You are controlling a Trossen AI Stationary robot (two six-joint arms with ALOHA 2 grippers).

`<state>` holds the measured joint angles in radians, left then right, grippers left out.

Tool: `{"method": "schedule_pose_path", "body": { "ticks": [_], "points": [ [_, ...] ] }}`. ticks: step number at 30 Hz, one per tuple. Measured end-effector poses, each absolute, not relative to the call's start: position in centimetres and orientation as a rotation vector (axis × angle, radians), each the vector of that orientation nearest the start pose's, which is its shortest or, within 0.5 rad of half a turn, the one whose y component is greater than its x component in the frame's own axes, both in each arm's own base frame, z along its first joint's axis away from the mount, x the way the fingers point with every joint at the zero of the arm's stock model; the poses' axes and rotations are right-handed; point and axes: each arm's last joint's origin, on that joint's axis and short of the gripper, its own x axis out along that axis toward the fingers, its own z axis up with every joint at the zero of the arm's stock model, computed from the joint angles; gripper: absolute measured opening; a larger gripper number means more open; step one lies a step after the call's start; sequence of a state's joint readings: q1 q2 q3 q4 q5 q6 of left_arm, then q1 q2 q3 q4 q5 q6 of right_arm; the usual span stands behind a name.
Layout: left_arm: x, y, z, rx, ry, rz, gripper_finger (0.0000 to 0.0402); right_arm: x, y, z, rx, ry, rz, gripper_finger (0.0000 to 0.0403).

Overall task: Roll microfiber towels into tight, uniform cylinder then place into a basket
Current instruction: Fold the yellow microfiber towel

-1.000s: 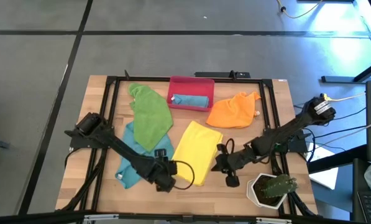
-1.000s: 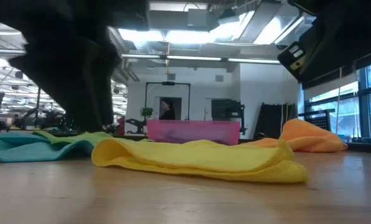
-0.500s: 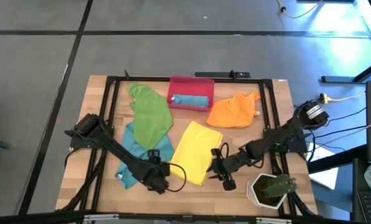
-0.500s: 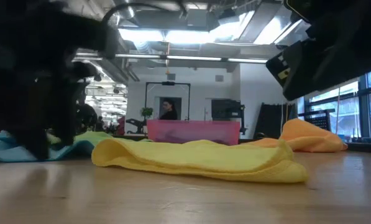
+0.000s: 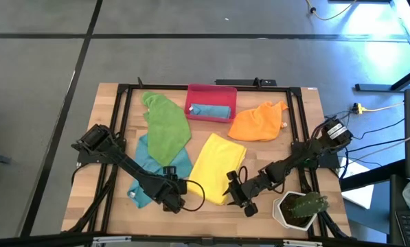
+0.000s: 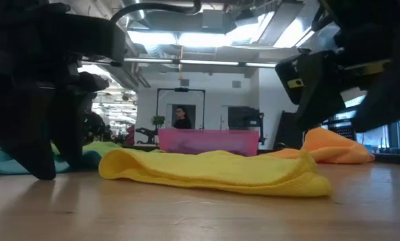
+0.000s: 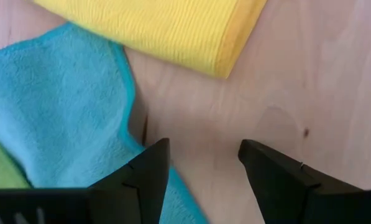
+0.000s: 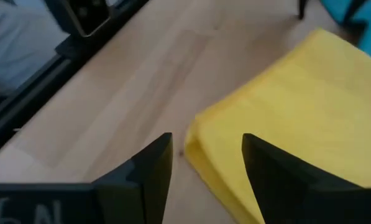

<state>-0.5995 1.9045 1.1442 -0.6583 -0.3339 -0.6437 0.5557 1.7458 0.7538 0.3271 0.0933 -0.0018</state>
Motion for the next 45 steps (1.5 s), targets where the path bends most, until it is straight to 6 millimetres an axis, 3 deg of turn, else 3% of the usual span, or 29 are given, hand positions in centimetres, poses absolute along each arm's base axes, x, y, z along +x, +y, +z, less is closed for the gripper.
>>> {"method": "schedule_pose_path", "body": {
  "ticks": [21, 26, 32, 35, 40, 45],
  "points": [
    [29.6, -18.7, 13.4, 0.019, 1.128, 0.216, 0.02, 30.2, 18.9, 9.0, -0.382, 0.695, 0.435, 0.0187],
    [30.5, -18.6, 13.5, -0.004, 1.07, 0.205, 0.02, 30.1, 18.8, 8.9, -0.44, 0.696, 0.416, 0.0144],
    [31.0, -18.9, 13.7, 0.043, 1.031, 0.139, 0.02, 30.1, 18.6, 8.8, -0.438, 0.704, 0.362, 0.0056],
    [30.8, -18.9, 13.7, 0.079, 1.041, 0.12, 0.02, 30.1, 18.5, 9.0, -0.366, 0.719, 0.355, 0.0015],
    [30.4, -19.0, 13.6, 0.135, 1.068, 0.101, 0.02, 29.7, 18.1, 10.2, -0.271, 0.748, 0.323, 0.0017],
    [30.1, -19.5, 13.7, 0.222, 1.064, 0.061, 0.02, 29.4, 17.7, 13.6, -0.202, 0.702, 0.305, 0.0007]
  ]
}}
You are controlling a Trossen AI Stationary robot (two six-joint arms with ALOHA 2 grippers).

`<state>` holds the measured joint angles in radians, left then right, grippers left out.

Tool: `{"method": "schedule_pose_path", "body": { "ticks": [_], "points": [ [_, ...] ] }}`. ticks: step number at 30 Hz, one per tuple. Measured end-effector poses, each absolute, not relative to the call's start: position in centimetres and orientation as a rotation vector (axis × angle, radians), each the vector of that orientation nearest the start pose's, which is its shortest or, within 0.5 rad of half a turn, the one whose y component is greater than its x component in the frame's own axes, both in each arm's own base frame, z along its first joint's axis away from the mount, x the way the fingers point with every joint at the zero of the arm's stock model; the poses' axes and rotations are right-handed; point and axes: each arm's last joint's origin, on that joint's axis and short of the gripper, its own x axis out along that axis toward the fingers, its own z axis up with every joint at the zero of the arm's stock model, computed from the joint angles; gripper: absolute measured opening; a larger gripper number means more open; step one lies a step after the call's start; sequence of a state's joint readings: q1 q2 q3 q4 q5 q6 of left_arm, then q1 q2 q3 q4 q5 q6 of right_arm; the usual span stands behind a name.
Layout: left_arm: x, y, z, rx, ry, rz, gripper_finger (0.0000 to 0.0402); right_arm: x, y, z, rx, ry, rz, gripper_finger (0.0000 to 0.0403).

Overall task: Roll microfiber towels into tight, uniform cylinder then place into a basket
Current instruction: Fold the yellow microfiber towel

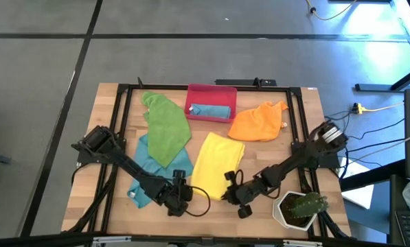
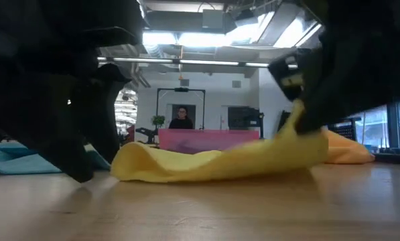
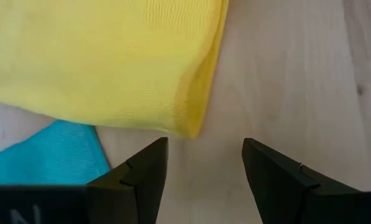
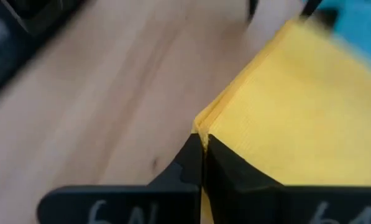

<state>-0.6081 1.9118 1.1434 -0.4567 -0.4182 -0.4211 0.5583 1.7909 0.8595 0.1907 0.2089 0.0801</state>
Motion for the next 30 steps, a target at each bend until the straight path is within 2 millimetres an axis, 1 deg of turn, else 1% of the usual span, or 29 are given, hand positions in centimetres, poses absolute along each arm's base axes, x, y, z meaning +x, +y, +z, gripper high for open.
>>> {"method": "schedule_pose_path", "body": {
  "ticks": [6, 13, 17, 19, 26, 30],
  "points": [
    [29.9, -19.7, 13.8, 0.318, 1.016, 0.101, 0.02, 28.7, 17.0, 16.4, -0.151, 0.67, 0.252, 0.0008],
    [29.8, -20.3, 14.1, 0.411, 0.928, 0.131, 0.02, 27.6, 15.8, 18.3, -0.149, 0.687, 0.138, 0.0006],
    [30.3, -20.7, 14.1, 0.421, 0.883, 0.109, 0.02, 27.6, 15.1, 18.9, -0.121, 0.692, 0.103, 0.0006],
    [30.7, -20.9, 13.7, 0.417, 0.861, 0.102, 0.02, 27.7, 14.8, 19.0, -0.117, 0.692, 0.091, 0.0006],
    [31.0, -21.2, 12.1, 0.426, 0.872, 0.102, 0.02, 27.6, 14.4, 18.6, -0.117, 0.734, 0.075, 0.0006],
    [31.4, -21.4, 11.5, 0.413, 0.846, 0.11, 0.02, 27.5, 14.2, 18.5, -0.113, 0.746, 0.064, 0.0006]
  ]
}}
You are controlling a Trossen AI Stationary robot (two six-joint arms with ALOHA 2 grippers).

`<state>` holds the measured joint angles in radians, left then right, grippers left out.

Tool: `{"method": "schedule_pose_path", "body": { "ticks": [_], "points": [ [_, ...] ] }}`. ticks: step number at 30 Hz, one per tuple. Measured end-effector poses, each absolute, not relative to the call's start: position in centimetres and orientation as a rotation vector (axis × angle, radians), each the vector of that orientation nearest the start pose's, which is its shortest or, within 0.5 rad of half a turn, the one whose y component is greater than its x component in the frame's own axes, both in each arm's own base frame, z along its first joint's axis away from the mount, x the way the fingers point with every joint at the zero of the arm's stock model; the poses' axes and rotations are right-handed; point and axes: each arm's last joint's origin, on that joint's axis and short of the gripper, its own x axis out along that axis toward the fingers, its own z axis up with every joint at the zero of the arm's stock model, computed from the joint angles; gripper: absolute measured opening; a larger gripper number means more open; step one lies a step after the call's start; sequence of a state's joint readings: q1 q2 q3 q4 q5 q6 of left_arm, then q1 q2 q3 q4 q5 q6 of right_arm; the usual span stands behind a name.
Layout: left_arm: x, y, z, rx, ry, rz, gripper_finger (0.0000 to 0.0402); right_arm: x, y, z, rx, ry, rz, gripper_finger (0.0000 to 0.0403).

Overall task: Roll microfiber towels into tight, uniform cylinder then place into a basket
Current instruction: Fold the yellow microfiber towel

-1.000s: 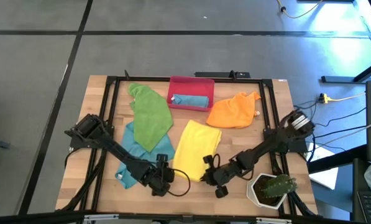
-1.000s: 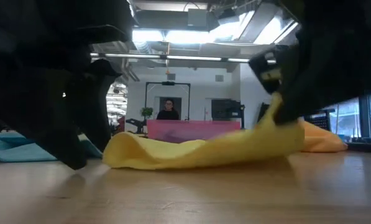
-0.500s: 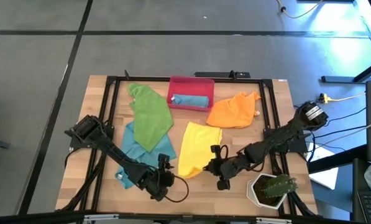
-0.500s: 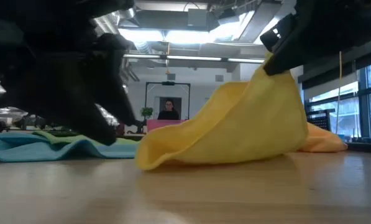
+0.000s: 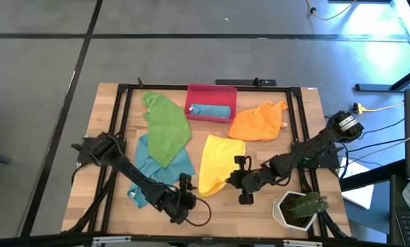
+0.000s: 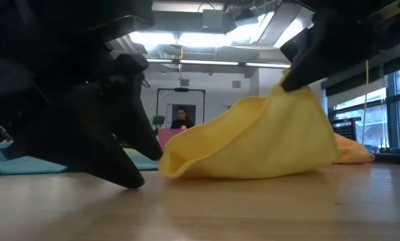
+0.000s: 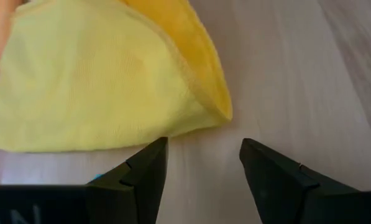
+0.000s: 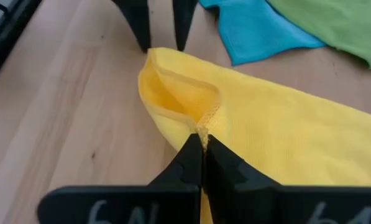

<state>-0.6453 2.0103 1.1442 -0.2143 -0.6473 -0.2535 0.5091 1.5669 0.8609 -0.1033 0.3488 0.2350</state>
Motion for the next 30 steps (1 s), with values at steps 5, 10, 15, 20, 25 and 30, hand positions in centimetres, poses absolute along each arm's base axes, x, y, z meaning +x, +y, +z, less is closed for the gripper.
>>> {"method": "schedule_pose_path", "body": {
  "ticks": [5, 10, 15, 20, 25, 30],
  "points": [
    [31.6, -21.5, 11.3, 0.389, 0.819, 0.13, 0.02, 27.8, 13.7, 18.5, -0.096, 0.746, 0.024, 0.0006],
    [31.6, -21.7, 11.3, 0.386, 0.795, 0.149, 0.02, 28.0, 12.9, 18.4, -0.088, 0.762, -0.005, 0.0006],
    [31.6, -21.6, 11.0, 0.441, 0.774, 0.2, 0.02, 28.2, 12.2, 18.3, -0.078, 0.78, -0.035, 0.0006],
    [31.1, -22.0, 11.0, 0.562, 0.728, 0.266, 0.02, 28.3, 11.0, 18.0, -0.048, 0.821, -0.091, 0.0006],
    [30.6, -22.4, 11.1, 0.603, 0.699, 0.303, 0.02, 28.4, 9.7, 17.7, -0.034, 0.868, -0.144, 0.0006],
    [30.8, -22.1, 11.2, 0.57, 0.668, 0.374, 0.02, 28.4, 9.4, 17.7, -0.03, 0.872, -0.155, 0.0007]
  ]
}}
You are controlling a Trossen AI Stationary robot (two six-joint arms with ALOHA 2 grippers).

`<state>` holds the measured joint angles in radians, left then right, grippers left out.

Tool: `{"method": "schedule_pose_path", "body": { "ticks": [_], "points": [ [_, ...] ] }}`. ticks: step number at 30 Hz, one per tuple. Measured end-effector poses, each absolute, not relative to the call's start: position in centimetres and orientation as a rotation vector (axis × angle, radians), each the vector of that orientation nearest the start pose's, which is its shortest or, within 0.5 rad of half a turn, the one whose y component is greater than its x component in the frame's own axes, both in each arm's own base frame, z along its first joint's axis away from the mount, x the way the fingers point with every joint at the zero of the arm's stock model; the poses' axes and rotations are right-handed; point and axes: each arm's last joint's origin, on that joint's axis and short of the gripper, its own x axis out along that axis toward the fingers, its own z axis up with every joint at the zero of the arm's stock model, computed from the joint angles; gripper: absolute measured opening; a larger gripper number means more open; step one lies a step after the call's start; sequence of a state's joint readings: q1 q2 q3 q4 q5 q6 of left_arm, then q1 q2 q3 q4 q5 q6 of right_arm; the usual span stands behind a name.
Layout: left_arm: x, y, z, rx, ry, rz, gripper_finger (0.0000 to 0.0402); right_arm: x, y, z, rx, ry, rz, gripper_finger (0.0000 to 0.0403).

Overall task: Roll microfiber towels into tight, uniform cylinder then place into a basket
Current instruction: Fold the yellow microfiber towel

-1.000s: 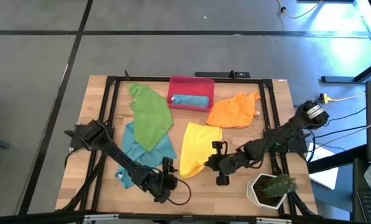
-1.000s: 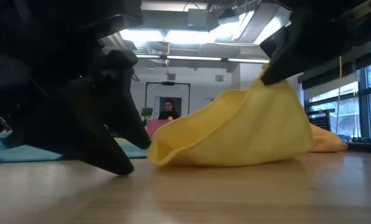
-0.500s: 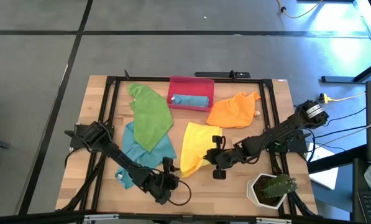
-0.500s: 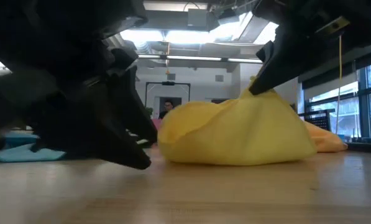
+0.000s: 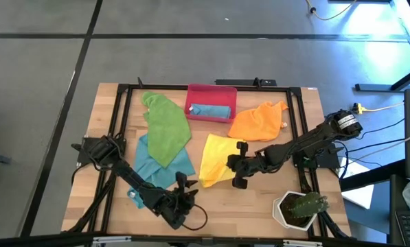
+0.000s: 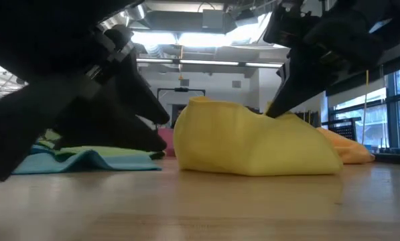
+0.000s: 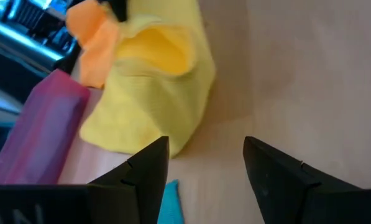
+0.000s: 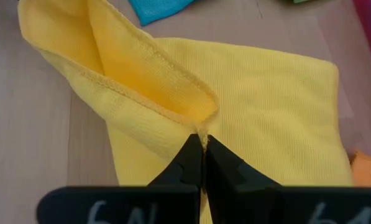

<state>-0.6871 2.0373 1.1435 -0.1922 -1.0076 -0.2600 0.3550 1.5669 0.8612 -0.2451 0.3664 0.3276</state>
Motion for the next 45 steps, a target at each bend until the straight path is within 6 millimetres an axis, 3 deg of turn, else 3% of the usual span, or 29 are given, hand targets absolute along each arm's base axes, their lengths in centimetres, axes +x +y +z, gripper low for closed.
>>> {"method": "schedule_pose_path", "body": {
  "ticks": [8, 23, 45],
  "points": [
    [32.3, -20.0, 11.4, 0.467, 0.64, 0.478, 0.02, 28.2, 9.2, 17.5, -0.031, 0.901, -0.168, 0.0007],
    [33.7, -18.0, 11.6, 0.454, 0.626, 0.55, 0.02, 28.2, 8.5, 17.4, -0.033, 0.931, -0.193, 0.0008],
    [35.0, -18.4, 12.7, 0.509, 0.541, 0.521, 0.02, 28.1, 8.5, 17.3, -0.036, 0.939, -0.194, 0.0009]
  ]
}}
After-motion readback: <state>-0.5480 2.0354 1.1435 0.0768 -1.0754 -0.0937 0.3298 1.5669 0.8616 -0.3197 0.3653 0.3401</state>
